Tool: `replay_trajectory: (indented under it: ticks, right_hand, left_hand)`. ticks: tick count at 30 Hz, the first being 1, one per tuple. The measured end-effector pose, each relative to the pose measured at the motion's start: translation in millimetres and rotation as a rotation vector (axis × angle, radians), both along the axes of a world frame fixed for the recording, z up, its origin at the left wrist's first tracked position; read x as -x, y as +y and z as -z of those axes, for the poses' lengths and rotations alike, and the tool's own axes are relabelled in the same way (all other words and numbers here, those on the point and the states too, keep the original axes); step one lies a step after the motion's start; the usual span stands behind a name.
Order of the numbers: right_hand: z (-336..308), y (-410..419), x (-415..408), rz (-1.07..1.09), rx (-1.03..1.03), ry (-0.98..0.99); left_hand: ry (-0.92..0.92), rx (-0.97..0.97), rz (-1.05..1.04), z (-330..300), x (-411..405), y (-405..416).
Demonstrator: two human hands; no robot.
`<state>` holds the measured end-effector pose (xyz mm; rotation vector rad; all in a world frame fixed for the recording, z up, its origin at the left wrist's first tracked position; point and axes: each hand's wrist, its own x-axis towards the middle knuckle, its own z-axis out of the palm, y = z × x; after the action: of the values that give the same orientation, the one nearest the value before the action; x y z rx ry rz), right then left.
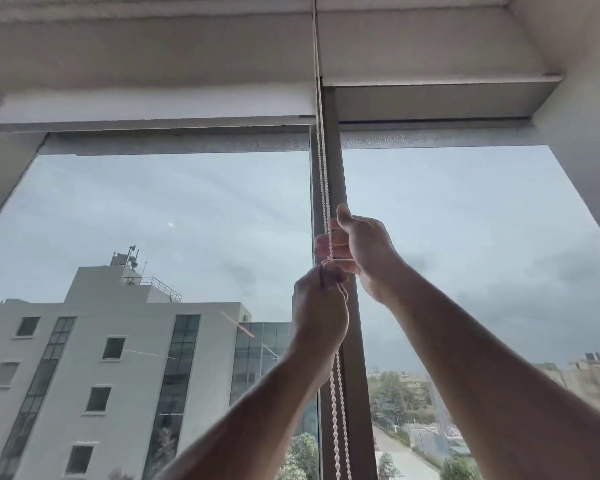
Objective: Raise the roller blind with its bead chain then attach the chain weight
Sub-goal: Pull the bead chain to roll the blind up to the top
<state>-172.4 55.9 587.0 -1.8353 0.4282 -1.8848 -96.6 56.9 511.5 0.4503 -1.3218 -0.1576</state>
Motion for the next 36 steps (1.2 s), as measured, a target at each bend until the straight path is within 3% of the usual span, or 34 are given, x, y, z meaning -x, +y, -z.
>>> replay_trajectory:
  ticks: [4,10,16,21,24,27,32,36]
  right_hand:
    - [-18.6,6.0,-16.7,-0.123,-0.061,-0.142]
    - [-10.6,-3.8,-31.4,0.026,0.035,-0.270]
    - [11.7,-14.5,-33.0,0.144,0.182,-0.248]
    - [29.6,-9.9,-30.9,0.223,0.265,-0.227]
    - [49.1,-12.5,-28.4,0.280,0.325,-0.192]
    - [69.3,-15.9,-27.1,0.193,0.351,-0.160]
    - [93.0,-31.2,-25.6,0.404,0.453,-0.126]
    - [97.0,-35.1,-22.4,0.474,0.526,-0.140]
  left_hand:
    - [-0.022,0.043,-0.030,13.5,6.4,-3.0]
    - [-0.050,0.037,0.068,36.2,-1.6,-9.3]
    - [-0.109,-0.053,0.208,37.3,-21.8,-18.2]
    - [0.013,-0.187,0.112,19.3,-38.8,-34.4]
    - [0.008,-0.120,0.013,0.7,-42.1,-38.8]
    - [-0.030,-0.042,-0.084,-23.0,-40.6,-35.1]
    - [-0.125,0.024,-0.083,-60.7,-20.9,-17.0]
    - [-0.065,-0.020,-0.062,-74.6,-1.9,-10.0]
